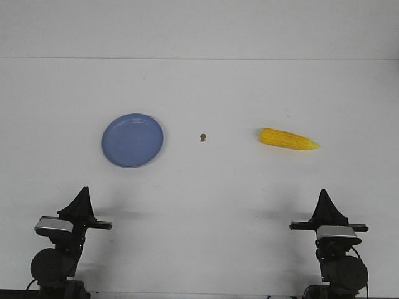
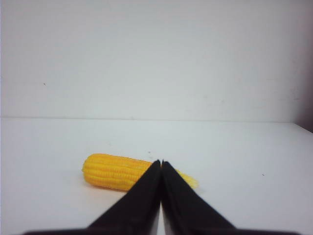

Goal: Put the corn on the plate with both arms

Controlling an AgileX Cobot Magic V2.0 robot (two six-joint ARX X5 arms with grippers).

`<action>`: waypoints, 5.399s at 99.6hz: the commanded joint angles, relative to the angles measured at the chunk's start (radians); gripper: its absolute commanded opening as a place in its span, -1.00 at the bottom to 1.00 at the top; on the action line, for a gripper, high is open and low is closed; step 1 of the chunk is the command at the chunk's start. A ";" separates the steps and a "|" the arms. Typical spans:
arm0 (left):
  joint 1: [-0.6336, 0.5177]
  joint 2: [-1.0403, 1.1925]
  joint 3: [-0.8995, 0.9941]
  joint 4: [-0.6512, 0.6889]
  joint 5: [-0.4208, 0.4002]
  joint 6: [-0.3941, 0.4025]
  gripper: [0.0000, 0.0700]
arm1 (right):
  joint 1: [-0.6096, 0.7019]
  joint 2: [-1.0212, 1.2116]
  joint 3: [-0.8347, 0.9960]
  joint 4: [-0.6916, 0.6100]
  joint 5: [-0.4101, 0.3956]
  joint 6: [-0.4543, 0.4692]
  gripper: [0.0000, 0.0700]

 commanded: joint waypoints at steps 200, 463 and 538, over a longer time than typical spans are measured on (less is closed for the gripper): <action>0.001 0.913 1.245 -1.059 -0.059 -0.149 -0.96 | 0.001 0.732 1.023 -1.000 -0.004 -0.021 -1.00; 0.117 1.868 1.282 -0.623 0.053 -0.159 -0.01 | 0.001 0.733 1.023 -1.002 0.000 0.037 0.52; 0.043 1.551 1.283 -0.781 0.409 -0.134 -0.99 | 0.001 0.733 1.023 -1.016 0.000 0.037 0.52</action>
